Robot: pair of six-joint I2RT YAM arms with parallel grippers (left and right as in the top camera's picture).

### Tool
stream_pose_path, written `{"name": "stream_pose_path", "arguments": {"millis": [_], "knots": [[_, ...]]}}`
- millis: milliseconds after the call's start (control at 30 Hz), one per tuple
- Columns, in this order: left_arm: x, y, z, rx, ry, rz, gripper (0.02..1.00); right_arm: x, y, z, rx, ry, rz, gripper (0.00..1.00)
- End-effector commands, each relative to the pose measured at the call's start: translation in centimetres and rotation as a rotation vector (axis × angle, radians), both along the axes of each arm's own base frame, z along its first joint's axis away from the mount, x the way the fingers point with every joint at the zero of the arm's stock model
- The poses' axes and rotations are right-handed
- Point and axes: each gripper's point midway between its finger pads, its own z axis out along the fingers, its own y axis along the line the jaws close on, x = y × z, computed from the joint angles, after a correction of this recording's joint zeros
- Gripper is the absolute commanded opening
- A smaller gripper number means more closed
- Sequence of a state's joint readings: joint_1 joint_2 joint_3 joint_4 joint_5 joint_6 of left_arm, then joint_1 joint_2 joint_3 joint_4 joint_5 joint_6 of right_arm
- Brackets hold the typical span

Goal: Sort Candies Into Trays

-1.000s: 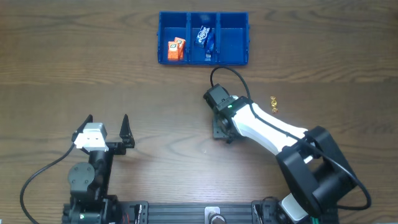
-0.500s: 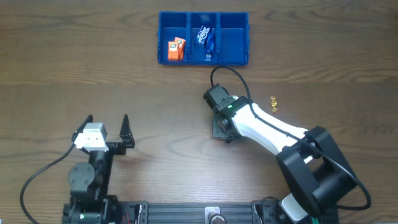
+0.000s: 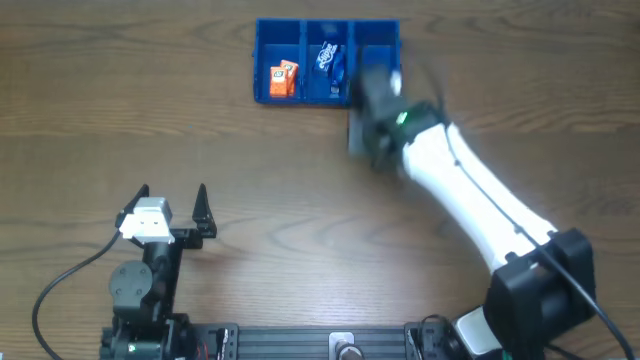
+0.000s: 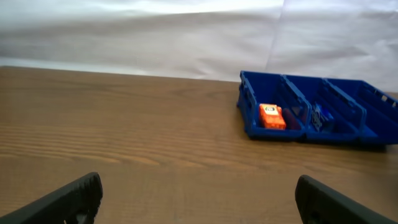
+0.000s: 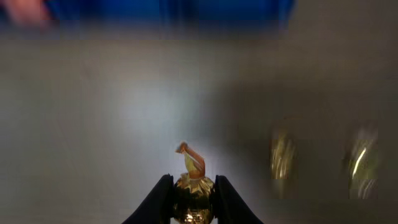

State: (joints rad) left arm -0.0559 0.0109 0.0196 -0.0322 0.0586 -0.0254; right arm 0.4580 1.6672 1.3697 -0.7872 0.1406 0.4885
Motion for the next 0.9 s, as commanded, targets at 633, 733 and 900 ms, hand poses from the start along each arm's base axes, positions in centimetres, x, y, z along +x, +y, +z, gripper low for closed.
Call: {"name": "stream_pose_path", "arguments": {"millis": [633,733,900], "knots": [[-0.1,-0.1,-1.6,0.005,0.05,-0.007,0.998,16.7,-2.7,-1.4,-0.056,-0.174,-0.054,0.231],[-0.1,-0.1,-1.6,0.005,0.05,-0.007,0.996,16.6,-2.7,-1.4,-0.061,-0.172,-0.047,0.443],[-0.1,-0.1,-1.6,0.005,0.05,-0.007,0.998,16.5,-2.7,-1.5,-0.092,-0.17,-0.001,0.614]]}}
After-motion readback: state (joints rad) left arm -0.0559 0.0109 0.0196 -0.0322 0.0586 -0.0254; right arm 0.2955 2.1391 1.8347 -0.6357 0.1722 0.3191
